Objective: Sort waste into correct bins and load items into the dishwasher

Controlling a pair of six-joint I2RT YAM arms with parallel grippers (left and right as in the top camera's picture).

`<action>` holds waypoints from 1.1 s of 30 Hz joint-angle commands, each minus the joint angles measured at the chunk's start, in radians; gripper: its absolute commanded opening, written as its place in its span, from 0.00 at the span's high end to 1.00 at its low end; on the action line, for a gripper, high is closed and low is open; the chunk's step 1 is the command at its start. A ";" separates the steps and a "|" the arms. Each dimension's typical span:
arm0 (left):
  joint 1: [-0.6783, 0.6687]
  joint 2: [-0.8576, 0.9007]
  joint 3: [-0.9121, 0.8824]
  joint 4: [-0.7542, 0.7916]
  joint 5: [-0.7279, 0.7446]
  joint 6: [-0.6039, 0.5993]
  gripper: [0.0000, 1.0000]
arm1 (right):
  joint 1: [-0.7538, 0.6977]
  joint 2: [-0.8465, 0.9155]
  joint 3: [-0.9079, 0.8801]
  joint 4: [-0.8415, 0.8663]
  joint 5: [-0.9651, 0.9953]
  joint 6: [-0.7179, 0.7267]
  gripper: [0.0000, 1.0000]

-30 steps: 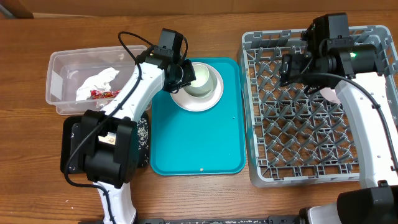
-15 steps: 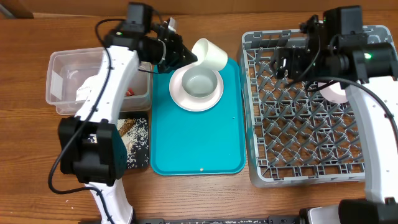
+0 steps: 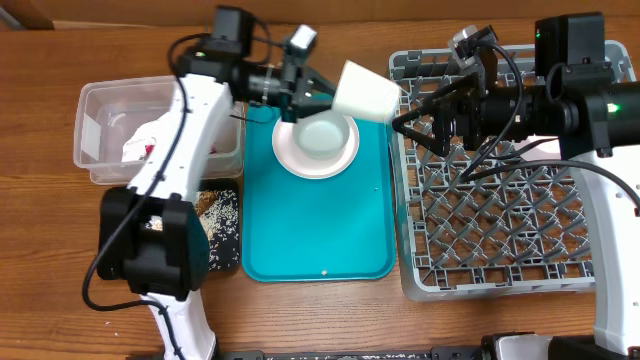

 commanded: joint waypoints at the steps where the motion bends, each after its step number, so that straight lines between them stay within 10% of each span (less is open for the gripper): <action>1: -0.044 -0.025 0.021 0.004 0.077 0.031 0.96 | -0.002 -0.009 0.013 0.002 -0.032 -0.028 0.00; 33: -0.082 -0.025 0.021 0.003 0.077 0.027 0.96 | 0.024 -0.006 -0.060 -0.023 0.013 -0.023 0.25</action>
